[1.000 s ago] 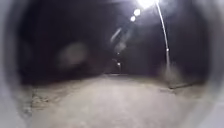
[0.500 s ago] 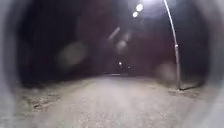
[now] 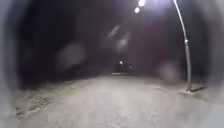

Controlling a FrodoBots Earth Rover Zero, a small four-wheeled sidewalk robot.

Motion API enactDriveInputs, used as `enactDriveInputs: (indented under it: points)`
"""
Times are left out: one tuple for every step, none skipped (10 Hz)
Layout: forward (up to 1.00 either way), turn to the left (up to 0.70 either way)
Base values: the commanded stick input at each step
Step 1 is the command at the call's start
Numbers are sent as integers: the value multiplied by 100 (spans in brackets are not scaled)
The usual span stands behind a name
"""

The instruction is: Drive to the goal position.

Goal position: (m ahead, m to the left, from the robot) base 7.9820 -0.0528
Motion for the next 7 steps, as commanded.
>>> enactDriveInputs:
  points:
    - [100,4]
    - [100,4]
    - [100,4]
    - [100,4]
    - [100,3]
    - [100,2]
    - [100,2]
